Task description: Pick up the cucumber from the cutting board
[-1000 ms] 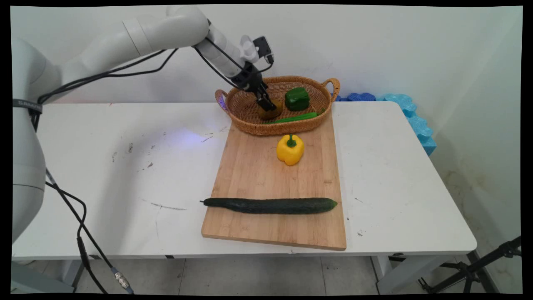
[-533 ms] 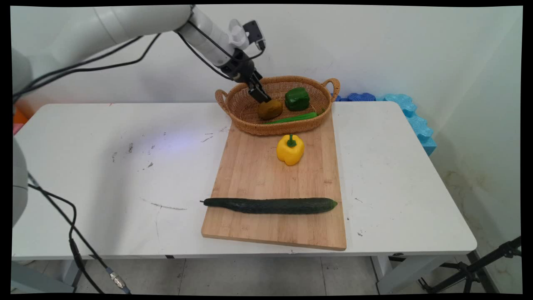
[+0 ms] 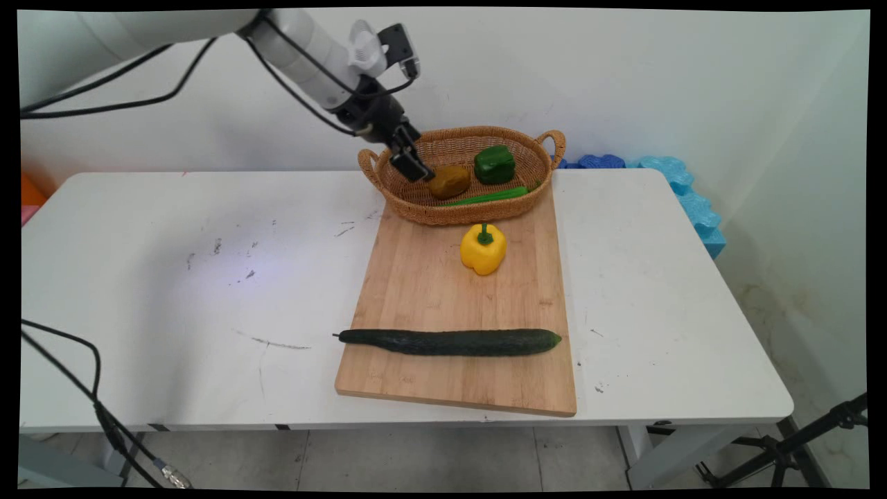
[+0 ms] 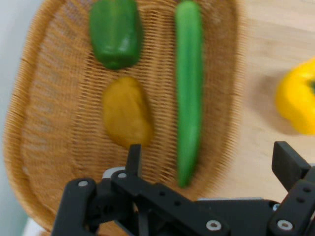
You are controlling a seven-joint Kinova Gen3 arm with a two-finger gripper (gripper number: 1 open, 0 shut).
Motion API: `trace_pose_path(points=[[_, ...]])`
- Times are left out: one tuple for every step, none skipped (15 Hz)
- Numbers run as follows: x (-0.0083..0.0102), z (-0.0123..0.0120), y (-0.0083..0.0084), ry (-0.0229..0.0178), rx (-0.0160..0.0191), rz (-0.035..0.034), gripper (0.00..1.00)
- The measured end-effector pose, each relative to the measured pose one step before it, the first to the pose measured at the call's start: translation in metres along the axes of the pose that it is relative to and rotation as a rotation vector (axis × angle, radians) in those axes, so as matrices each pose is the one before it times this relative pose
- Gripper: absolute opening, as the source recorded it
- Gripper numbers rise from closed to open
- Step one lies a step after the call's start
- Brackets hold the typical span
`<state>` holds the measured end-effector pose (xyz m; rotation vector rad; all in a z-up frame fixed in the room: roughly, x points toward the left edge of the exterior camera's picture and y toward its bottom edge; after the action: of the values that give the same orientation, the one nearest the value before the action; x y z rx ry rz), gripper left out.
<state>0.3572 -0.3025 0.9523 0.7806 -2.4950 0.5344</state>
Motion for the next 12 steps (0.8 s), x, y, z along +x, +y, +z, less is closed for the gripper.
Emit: trace_pose_path(points=[[-0.00337,-0.00838,0.00996,-0.00587,-0.01576,0.00240,1.00],[-0.00379,-0.00744,0.01033,-0.00598,-0.01654,0.00436,1.00],[-0.00331,-0.00540,0.00890,-0.00548,-0.01576,0.00282,1.00],[-0.00409,-0.00538,0.01061,-0.00697,-0.01902,0.00400,1.00],[-0.00351,-0.00386,0.01031,-0.00561,-0.02038,0.00444,1.00],[-0.00269,-0.00229,0.00850,-0.00333,-0.01809,0.00358,1.00],[-0.00326,-0.00143,0.00946,-0.00365,-0.02170,0.00426,1.00],[-0.00288,0.00007,0.00880,-0.00097,-0.02218,0.00509,1.00],[-0.00223,0.00091,0.00690,0.00219,-0.01754,0.00672,1.00],[-0.00124,0.00123,0.00433,0.00192,-0.01171,0.00536,1.00],[-0.00175,0.00281,0.00586,0.00476,-0.01642,0.00975,1.00],[-0.00219,0.00456,0.00616,0.00513,-0.01809,0.01168,1.00]])
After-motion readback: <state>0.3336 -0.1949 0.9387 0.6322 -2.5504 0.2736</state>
